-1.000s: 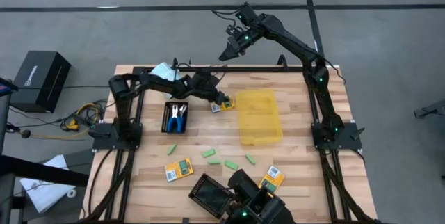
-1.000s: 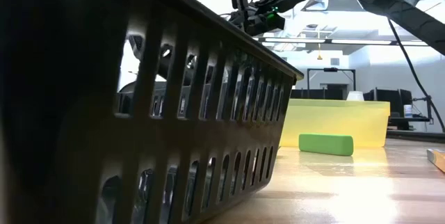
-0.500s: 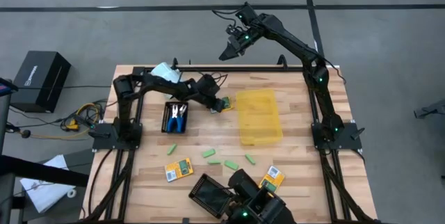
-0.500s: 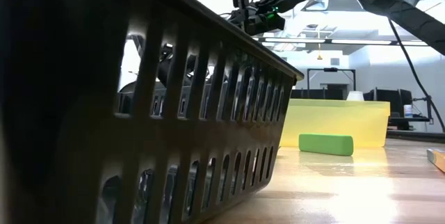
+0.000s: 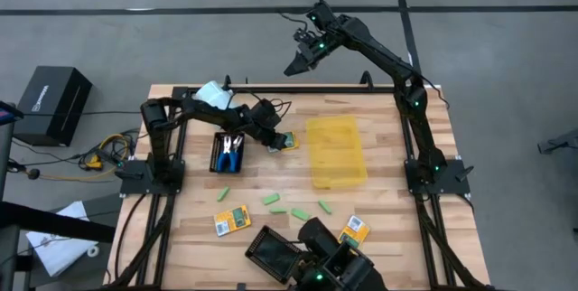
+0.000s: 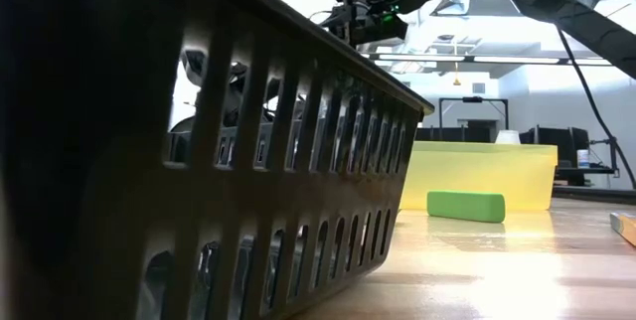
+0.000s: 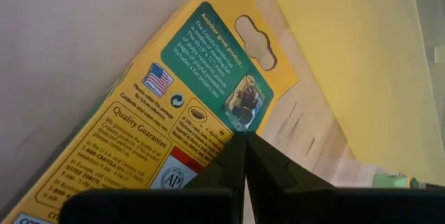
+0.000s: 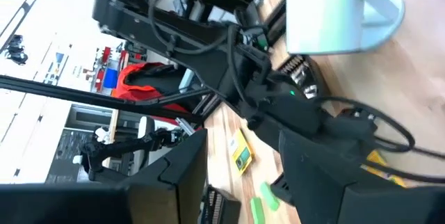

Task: Pick & Place School Supplies
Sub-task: Put the top crayon box into the yellow bin

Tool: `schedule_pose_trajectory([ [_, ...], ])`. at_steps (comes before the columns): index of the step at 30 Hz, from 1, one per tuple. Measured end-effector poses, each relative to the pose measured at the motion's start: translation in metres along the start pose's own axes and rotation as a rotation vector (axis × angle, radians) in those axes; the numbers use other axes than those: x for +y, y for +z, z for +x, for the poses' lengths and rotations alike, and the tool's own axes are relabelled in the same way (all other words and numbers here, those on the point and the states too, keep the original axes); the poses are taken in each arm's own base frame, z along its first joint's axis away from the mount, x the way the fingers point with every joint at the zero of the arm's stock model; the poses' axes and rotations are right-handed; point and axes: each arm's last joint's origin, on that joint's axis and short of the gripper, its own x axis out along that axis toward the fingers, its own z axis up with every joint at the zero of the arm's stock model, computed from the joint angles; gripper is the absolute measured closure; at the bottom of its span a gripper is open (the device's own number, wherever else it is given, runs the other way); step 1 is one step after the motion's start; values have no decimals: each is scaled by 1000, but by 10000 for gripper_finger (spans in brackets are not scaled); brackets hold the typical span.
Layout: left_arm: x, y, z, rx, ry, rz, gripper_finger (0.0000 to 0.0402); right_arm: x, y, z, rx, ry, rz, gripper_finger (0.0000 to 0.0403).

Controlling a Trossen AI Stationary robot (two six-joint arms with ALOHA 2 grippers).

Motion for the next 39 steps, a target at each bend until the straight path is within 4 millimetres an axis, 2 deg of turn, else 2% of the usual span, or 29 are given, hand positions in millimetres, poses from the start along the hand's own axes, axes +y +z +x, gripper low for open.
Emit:
schedule_pose_trajectory([
  [5,-2,-2,-6,7,19,-11,399,-1,2,-9,-25,-3,0,233],
  [9,-3,-7,-20,22,99,-10,399,-3,3,-16,-37,-7,2,233],
  [19,11,-38,-60,1,186,-46,399,0,9,-15,-60,25,-34,233],
  [23,3,-40,-69,-41,139,-30,399,4,11,-11,-68,37,-53,233],
  [28,-24,-34,-84,-135,19,92,396,10,17,-8,-79,91,-65,233],
  [34,-46,-31,-107,-248,-75,225,349,15,24,-10,-106,130,-67,233],
  [36,-45,-31,-112,-264,-66,223,325,15,26,-13,-118,137,-72,233],
  [39,-42,-26,-117,-295,-74,129,292,12,26,-18,-129,121,-53,233],
])
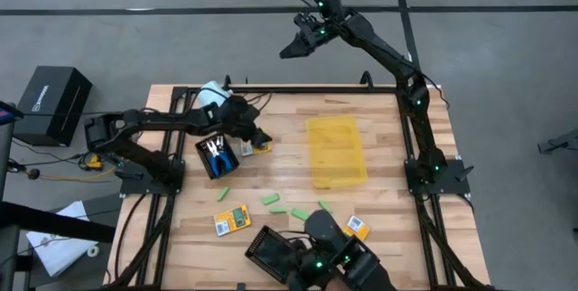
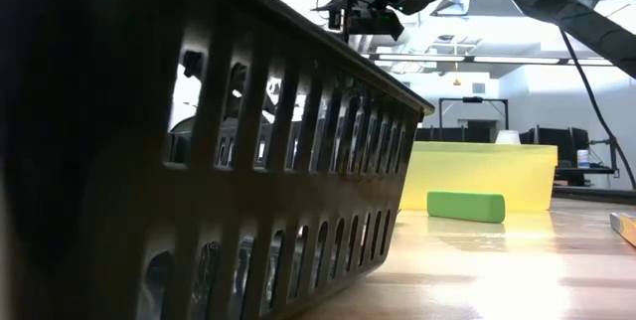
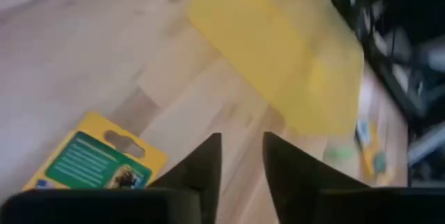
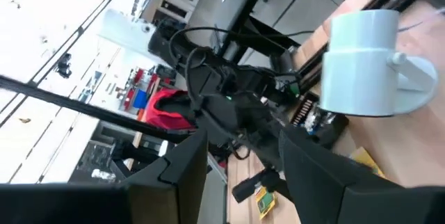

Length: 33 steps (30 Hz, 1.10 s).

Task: Pick & Place School Supplies
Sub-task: Put the top crayon box into the yellow bin

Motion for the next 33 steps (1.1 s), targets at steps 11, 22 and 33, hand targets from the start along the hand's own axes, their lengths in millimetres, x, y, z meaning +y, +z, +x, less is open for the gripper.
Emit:
schedule_pose_trajectory([
  [11,3,23,-33,-149,-38,-77,249,-14,-54,19,243,-372,78,233],
  [22,16,26,-6,8,1,101,266,-8,-50,35,206,-326,70,233],
  [33,8,36,-5,16,1,118,266,-7,-49,32,208,-296,82,233],
])
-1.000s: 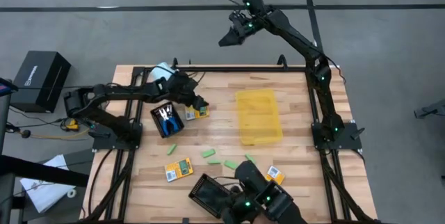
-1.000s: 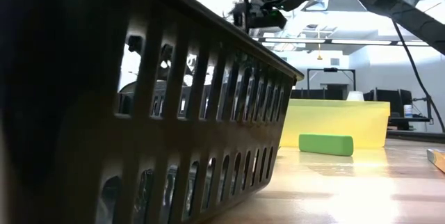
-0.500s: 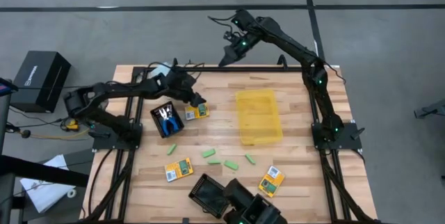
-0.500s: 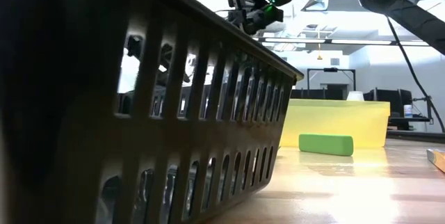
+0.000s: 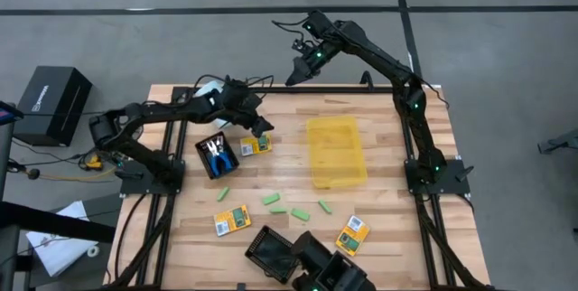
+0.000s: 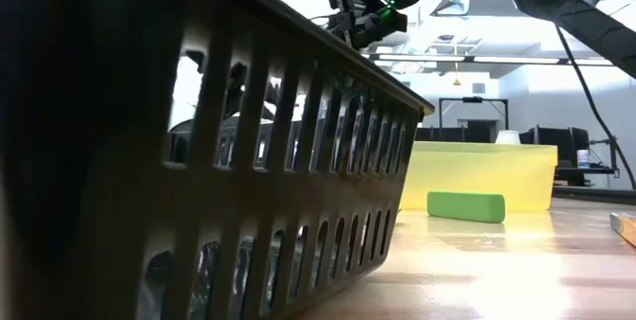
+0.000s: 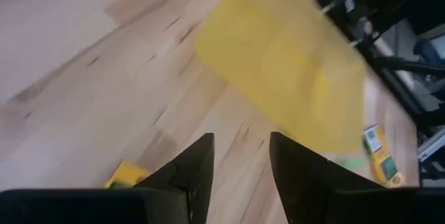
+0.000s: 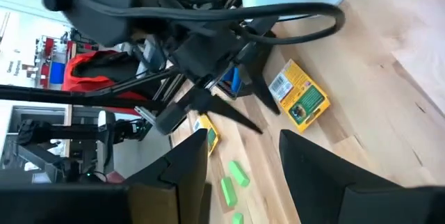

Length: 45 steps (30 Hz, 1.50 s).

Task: Pick & Place School Supplies
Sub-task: Put the top crayon box into the yellow bin

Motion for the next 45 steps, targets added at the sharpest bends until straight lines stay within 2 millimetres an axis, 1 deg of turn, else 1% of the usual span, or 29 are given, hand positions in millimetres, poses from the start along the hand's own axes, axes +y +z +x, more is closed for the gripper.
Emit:
schedule_pose_trajectory([
  [2,1,-3,2,30,21,-17,266,0,0,0,2,3,0,233],
  [4,4,-12,7,90,93,-67,268,1,0,1,5,7,-2,233],
  [6,8,-19,13,131,150,-74,275,2,-1,2,9,18,-3,233],
  [12,14,-17,28,144,200,-72,321,4,-1,4,15,25,-8,233],
  [16,13,-11,32,131,204,-47,348,8,-2,4,19,44,-17,233],
  [19,13,-9,32,133,214,13,355,15,-3,1,10,58,-48,233],
  [22,11,-6,32,129,206,69,346,17,-2,-4,-7,58,-70,233],
  [25,9,-7,33,134,186,132,323,19,-1,-5,-20,62,-83,233],
  [28,2,-7,36,129,144,272,297,18,0,-9,-30,61,-83,233],
  [32,-9,-7,37,148,34,501,271,16,1,-14,-32,88,-77,233],
  [35,-14,1,35,139,-19,565,263,16,0,-17,-30,102,-70,233],
  [37,-10,4,33,152,-30,594,265,17,0,-21,-36,102,-72,233],
  [40,4,7,33,216,-2,603,275,19,-1,-20,-34,104,-74,233],
  [45,23,12,46,351,22,579,289,20,-1,-19,-30,111,-78,233],
])
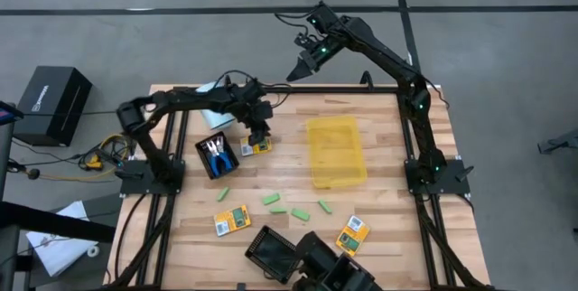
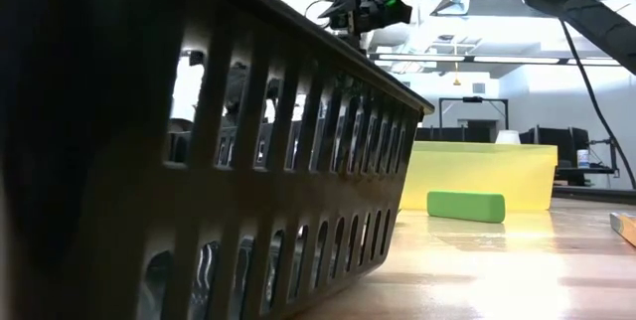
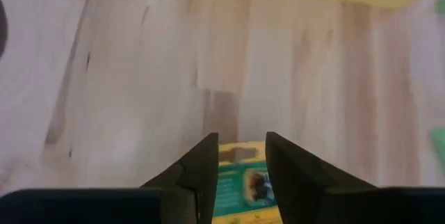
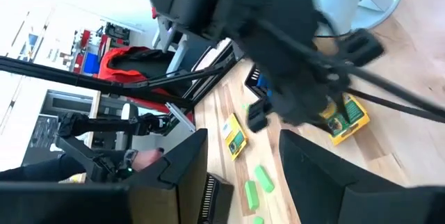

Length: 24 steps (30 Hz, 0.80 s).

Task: Pick & Place School Supplies
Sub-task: Put the top crayon box into the yellow bin

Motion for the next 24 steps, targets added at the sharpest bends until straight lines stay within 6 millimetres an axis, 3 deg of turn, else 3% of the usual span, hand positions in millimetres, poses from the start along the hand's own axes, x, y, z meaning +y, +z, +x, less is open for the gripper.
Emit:
schedule_pose_trajectory([
  [6,19,13,15,84,-76,9,278,3,-1,4,12,19,-4,233],
  [14,31,31,19,135,-97,116,262,3,-1,4,16,41,-12,233],
  [24,31,17,31,279,-179,113,266,4,2,4,1,53,-44,233],
])
